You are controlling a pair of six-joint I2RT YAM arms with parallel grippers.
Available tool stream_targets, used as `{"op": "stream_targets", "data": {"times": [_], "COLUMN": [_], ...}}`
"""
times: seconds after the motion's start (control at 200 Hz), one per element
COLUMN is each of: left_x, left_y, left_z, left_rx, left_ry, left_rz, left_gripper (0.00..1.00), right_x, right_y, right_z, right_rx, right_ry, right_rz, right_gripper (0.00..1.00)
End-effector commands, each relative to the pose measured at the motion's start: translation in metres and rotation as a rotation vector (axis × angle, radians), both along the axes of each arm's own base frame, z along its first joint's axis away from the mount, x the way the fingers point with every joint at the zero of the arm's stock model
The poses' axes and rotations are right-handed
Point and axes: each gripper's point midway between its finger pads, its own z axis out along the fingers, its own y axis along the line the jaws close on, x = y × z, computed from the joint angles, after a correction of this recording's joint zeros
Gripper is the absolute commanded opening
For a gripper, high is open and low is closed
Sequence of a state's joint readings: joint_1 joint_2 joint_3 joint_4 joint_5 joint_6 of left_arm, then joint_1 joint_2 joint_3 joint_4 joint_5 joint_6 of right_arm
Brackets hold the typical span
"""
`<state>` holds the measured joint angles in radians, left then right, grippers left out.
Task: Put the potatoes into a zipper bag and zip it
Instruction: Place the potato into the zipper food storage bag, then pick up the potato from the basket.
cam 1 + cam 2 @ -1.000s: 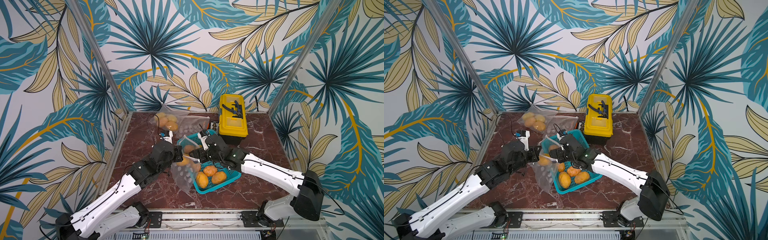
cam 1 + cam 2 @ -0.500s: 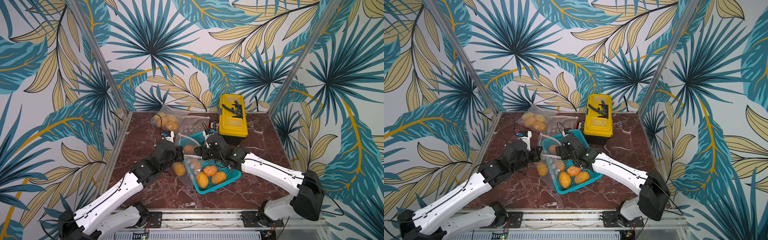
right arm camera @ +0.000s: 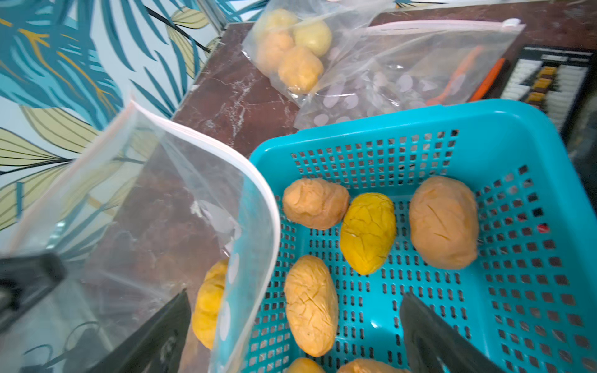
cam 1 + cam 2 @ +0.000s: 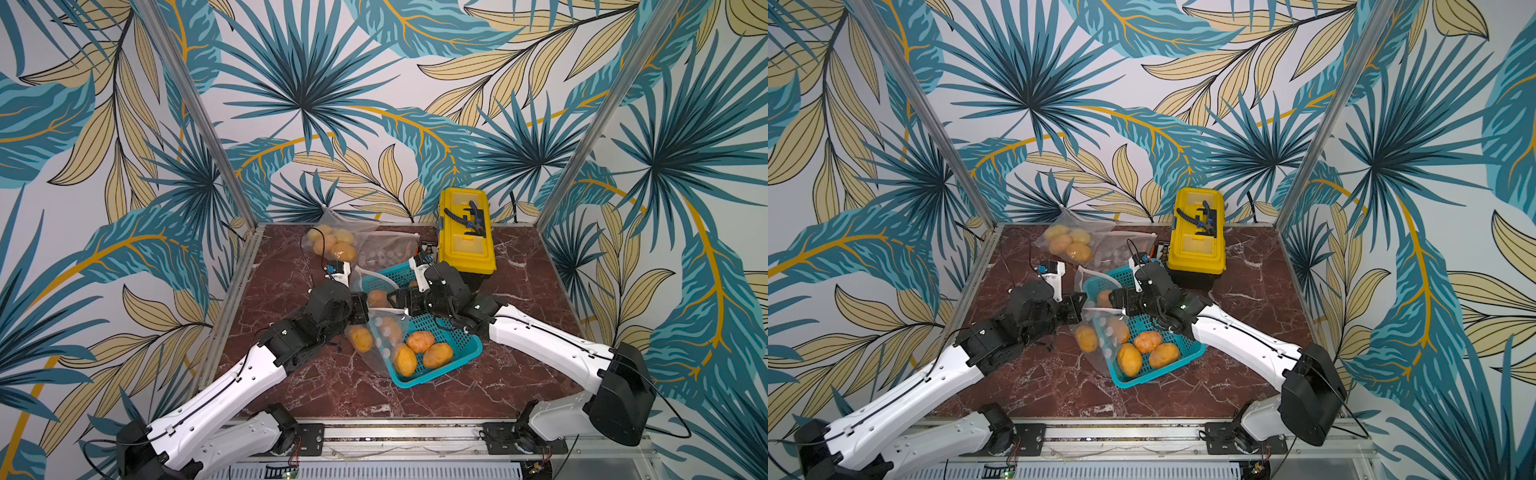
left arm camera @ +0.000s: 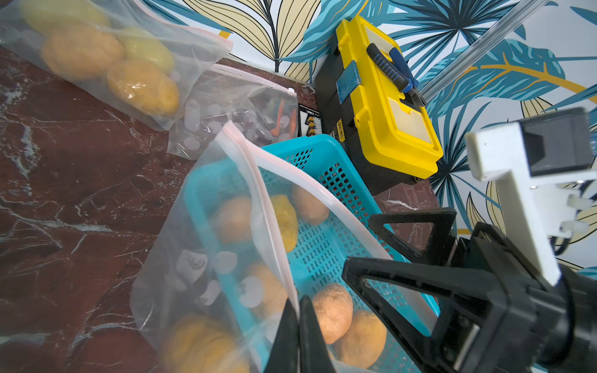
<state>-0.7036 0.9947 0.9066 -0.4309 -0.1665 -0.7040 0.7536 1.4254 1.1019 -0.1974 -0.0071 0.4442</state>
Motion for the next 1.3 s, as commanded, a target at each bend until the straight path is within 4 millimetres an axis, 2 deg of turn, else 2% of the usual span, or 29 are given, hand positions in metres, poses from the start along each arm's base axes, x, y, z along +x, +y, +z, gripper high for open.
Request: {"op": "stream_targets", "data": {"times": [0.0,0.105,0.12,0.22,0.285,0.325,0.376,0.411,0.466,0.511,0.546,0.576,0.641,0.681,0.776,0.881,0.961,1.052,1.292], "left_x": [0.008,0.009,0.009,0.01,0.01,0.009,0.008,0.007,0.008,0.007,0.006,0.006,0.004,0.004,0.004,0.004,0.005,0.005,0.004], "left_y": [0.01,0.007,0.006,0.006,0.006,0.005,0.005,0.006,0.009,0.01,0.01,0.009,0.008,0.009,0.011,0.009,0.009,0.006,0.006], "left_z": [0.001,0.0,0.0,-0.001,-0.001,0.0,0.0,0.001,0.001,0.003,0.003,0.004,0.005,0.005,0.005,0.005,0.004,0.004,0.005], "left_rx": [0.049,0.048,0.047,0.051,0.054,0.052,0.047,0.047,0.049,0.049,0.046,0.042,0.034,0.035,0.038,0.036,0.042,0.039,0.036], "left_ry": [-0.011,-0.004,-0.003,0.0,-0.002,-0.003,-0.003,-0.007,-0.012,-0.017,-0.016,-0.016,-0.018,-0.018,-0.023,-0.018,-0.018,-0.015,-0.015], "left_rz": [0.047,0.04,0.036,0.034,0.036,0.031,0.028,0.027,0.037,0.039,0.037,0.033,0.023,0.026,0.034,0.024,0.028,0.017,0.012], "left_gripper": [0.0,0.0,0.0,0.0,0.0,0.0,0.0,0.0,0.0,0.0,0.0,0.0,0.0,0.0,0.0,0.0,0.0,0.0,0.0], "right_x": [-0.005,0.011,0.01,0.021,0.028,0.03,0.03,0.03,0.029,0.028,0.028,0.026,0.025,0.025,0.024,0.023,0.023,0.023,0.038], "right_y": [0.014,0.007,0.003,-0.002,-0.009,-0.013,-0.015,-0.015,-0.017,-0.02,-0.021,-0.021,-0.02,-0.02,-0.03,-0.048,-0.063,-0.074,-0.078], "right_z": [0.024,0.023,0.017,0.008,0.004,0.001,0.0,-0.002,-0.001,0.001,0.001,0.003,0.008,0.012,0.022,0.028,0.022,0.003,-0.054], "right_rx": [0.095,0.053,0.023,-0.04,-0.083,-0.105,-0.115,-0.118,-0.127,-0.135,-0.136,-0.136,-0.128,-0.126,-0.135,-0.164,-0.205,-0.238,-0.325], "right_ry": [-0.019,-0.009,0.013,0.035,0.036,0.034,0.032,0.032,0.027,0.024,0.023,0.021,0.011,-0.001,-0.036,-0.074,-0.091,-0.076,0.019], "right_rz": [0.082,-0.012,-0.029,-0.085,-0.134,-0.153,-0.157,-0.151,-0.157,-0.164,-0.163,-0.158,-0.144,-0.139,-0.163,-0.221,-0.272,-0.303,-0.312], "right_gripper": [1.0,1.0,1.0,0.99,0.92,0.81,0.6,0.48,0.36,0.33,0.33,0.37,0.63,0.75,0.85,0.88,0.87,0.87,0.84]}}
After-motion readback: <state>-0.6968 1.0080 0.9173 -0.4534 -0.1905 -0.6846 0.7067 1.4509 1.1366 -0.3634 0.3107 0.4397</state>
